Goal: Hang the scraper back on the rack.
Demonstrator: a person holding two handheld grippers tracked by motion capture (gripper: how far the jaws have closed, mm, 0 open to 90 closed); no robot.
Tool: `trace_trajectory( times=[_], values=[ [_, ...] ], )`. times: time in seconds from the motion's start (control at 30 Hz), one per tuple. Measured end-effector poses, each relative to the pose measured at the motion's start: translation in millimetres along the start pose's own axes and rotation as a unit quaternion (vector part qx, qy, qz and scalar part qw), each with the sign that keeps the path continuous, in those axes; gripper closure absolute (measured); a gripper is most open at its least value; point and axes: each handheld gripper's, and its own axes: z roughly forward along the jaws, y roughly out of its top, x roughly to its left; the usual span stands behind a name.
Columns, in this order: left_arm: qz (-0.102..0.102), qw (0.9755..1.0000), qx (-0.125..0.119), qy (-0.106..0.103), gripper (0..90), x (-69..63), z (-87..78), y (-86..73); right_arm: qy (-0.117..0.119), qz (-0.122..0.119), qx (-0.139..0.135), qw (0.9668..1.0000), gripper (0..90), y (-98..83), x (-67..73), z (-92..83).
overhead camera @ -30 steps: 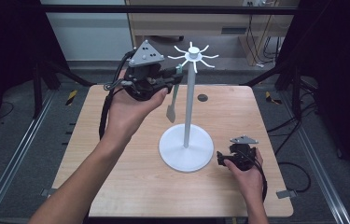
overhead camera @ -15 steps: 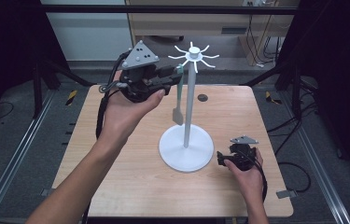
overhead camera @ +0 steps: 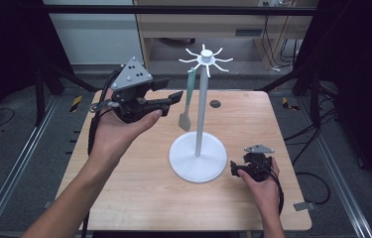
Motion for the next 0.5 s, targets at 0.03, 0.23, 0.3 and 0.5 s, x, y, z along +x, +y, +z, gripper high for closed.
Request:
trace_trajectory(
  times=[0.03,0.23,0.3,0.5],
  values=[
    [0.001,1.0000,-0.001,0.001,45.7,-0.1,-1.4,-1.9,0.000,-0.002,0.000,1.0000,9.7,-0.1,0.0,-0.1],
    [-0.008,0.9999,0.004,-0.010,32.0,-0.2,-2.6,-14.3,0.000,-0.001,0.000,1.0000,9.7,0.0,0.4,0.2],
    [-0.010,0.9999,0.005,-0.010,28.3,-0.5,-1.2,-19.1,0.000,-0.003,0.001,1.0000,9.7,0.0,0.4,0.2],
    [-0.006,0.9997,0.015,-0.019,14.7,-4.1,-0.5,-29.2,-0.001,-0.002,0.001,1.0000,9.7,-0.2,0.5,-0.2]
  ],
)
